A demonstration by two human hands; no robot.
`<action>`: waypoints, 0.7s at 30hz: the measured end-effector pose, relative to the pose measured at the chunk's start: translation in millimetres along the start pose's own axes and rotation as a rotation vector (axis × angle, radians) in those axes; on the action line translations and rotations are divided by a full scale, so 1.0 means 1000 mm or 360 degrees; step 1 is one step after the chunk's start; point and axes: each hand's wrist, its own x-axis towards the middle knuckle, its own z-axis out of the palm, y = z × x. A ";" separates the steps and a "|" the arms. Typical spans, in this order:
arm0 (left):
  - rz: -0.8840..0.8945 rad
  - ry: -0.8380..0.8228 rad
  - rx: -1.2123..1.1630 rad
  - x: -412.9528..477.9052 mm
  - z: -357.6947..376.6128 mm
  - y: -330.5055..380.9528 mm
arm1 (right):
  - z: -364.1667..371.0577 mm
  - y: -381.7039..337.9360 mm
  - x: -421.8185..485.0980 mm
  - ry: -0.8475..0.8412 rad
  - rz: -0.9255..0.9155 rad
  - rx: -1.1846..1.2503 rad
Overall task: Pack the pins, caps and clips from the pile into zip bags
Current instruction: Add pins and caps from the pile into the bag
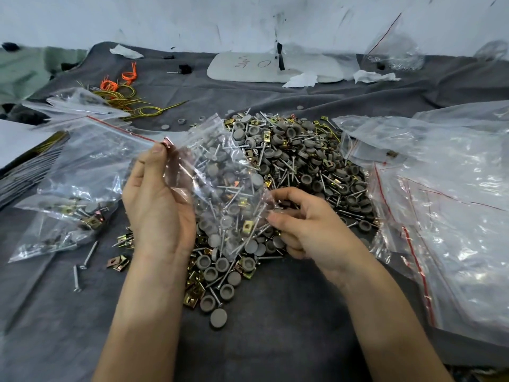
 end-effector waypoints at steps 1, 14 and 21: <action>-0.0001 -0.0001 0.0004 -0.001 0.000 0.000 | -0.001 0.000 0.001 -0.0013 0.0020 0.0001; -0.0048 0.0001 0.0023 -0.004 0.002 0.000 | -0.010 0.000 0.000 -0.0032 0.0057 -0.0068; 0.0062 -0.0237 0.0179 -0.005 0.003 -0.002 | -0.015 -0.003 -0.002 0.0142 0.0055 -0.0133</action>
